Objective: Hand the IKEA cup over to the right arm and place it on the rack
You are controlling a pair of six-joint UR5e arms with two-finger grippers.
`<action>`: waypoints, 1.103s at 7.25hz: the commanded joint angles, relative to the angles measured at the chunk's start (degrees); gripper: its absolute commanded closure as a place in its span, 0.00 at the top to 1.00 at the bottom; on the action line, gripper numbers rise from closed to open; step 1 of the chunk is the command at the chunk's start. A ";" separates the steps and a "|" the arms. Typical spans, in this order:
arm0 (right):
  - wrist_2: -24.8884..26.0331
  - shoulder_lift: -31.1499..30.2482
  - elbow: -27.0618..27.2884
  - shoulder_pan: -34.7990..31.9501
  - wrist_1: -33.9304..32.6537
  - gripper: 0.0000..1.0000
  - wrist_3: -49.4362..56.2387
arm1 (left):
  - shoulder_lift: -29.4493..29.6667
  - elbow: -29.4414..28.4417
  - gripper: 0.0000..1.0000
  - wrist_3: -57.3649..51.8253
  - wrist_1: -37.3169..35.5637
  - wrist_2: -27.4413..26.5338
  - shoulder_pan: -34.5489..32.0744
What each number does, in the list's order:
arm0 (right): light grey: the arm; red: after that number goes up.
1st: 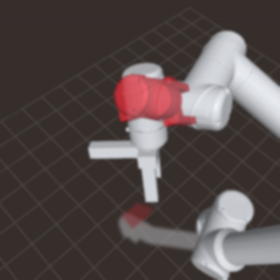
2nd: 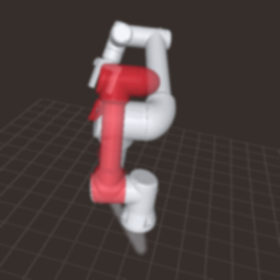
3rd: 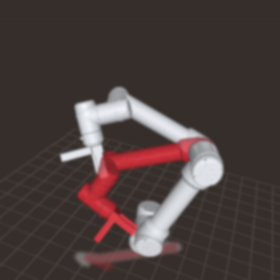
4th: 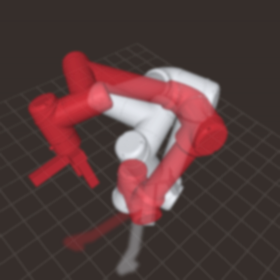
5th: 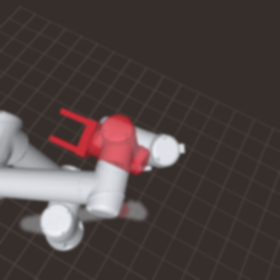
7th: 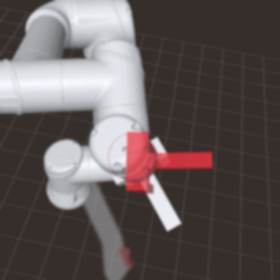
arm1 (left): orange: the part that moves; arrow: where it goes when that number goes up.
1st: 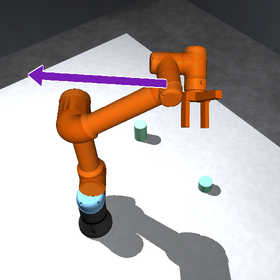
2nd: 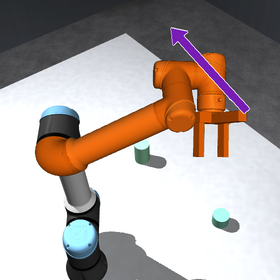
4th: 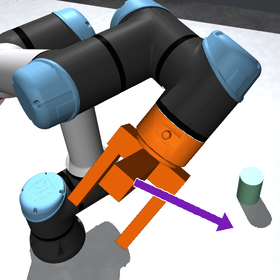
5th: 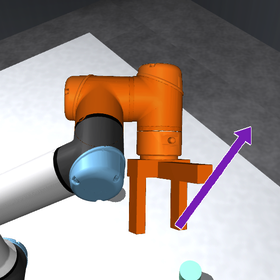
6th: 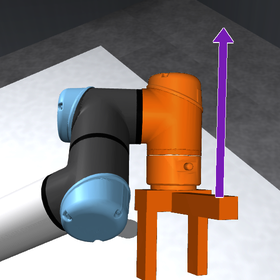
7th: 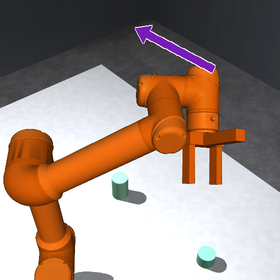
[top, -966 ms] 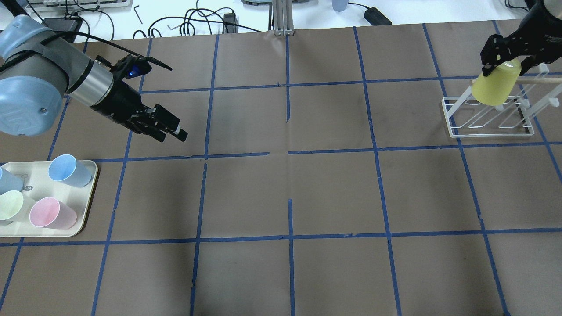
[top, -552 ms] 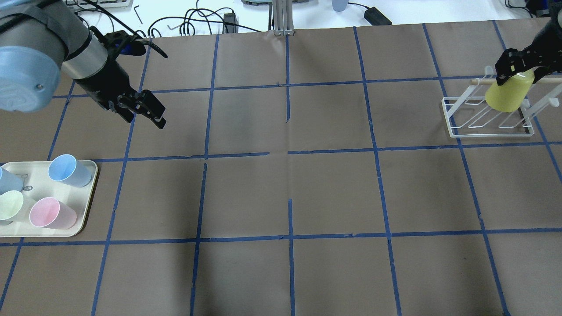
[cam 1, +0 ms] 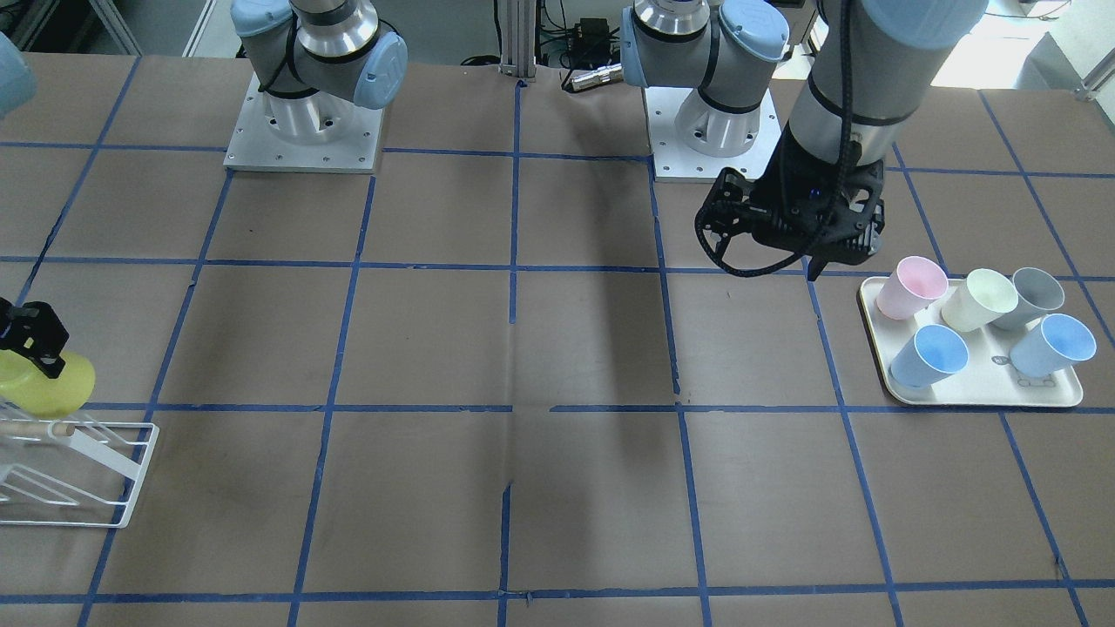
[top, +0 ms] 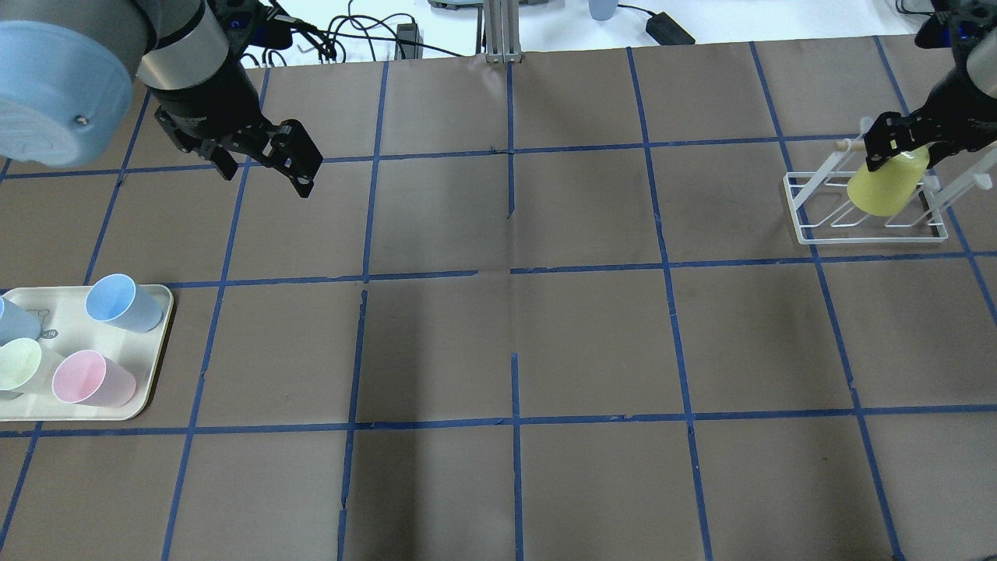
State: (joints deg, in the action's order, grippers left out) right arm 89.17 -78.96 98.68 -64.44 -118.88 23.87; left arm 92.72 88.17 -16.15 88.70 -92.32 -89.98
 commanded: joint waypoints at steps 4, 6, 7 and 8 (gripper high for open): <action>-1.37 3.37 0.29 0.02 -3.11 0.93 0.04 | -4.74 1.04 1.00 6.75 2.44 5.14 1.12; -1.19 3.29 -0.24 0.02 -2.41 1.00 1.00 | -4.75 0.95 1.00 6.75 2.35 4.96 1.21; -0.93 2.42 -0.68 0.02 -2.06 1.00 1.01 | -4.75 0.87 1.00 6.75 2.35 5.04 1.21; -1.01 0.93 -1.29 -0.07 -1.10 1.00 1.01 | -4.75 0.60 1.00 6.83 2.44 4.70 1.21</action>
State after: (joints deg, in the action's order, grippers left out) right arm 88.12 -76.55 98.08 -64.43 -120.93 24.76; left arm 87.98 89.00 -9.40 91.08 -87.38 -88.79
